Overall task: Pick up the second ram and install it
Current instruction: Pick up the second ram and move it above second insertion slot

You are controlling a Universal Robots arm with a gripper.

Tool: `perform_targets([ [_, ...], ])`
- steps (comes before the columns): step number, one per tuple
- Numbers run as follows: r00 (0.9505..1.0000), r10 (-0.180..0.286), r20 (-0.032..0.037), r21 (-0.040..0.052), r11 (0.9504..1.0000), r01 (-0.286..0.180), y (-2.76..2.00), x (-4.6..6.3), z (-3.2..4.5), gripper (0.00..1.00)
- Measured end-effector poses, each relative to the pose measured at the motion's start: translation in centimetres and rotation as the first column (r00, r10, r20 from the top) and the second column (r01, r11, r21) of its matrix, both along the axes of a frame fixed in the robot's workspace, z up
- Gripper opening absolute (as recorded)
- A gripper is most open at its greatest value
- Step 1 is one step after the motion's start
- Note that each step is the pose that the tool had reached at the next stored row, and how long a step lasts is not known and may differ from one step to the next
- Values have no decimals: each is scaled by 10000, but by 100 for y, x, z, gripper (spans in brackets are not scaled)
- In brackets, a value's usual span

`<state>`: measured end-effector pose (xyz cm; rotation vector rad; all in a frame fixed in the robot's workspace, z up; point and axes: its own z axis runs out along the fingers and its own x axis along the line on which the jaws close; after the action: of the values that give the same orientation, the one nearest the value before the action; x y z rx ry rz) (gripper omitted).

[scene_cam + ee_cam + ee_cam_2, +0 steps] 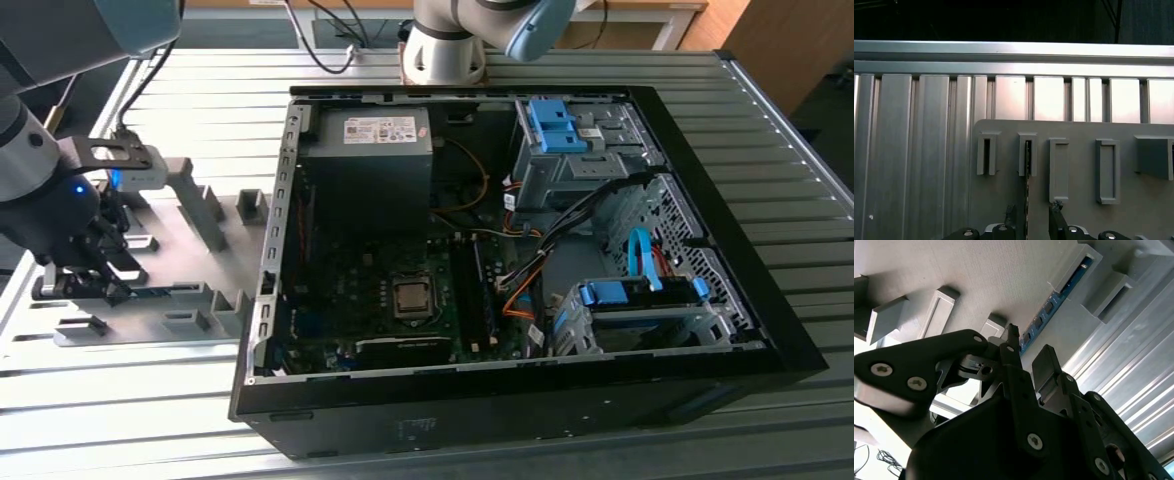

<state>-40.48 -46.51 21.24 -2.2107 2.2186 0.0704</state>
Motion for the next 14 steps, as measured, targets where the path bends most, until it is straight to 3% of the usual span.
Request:
perform_targets([
  [6,10000,2,2,1,10000,-2,-13,1,-14,38],
  [14,10000,0,1,1,10000,0,-24,0,-111,38],
])
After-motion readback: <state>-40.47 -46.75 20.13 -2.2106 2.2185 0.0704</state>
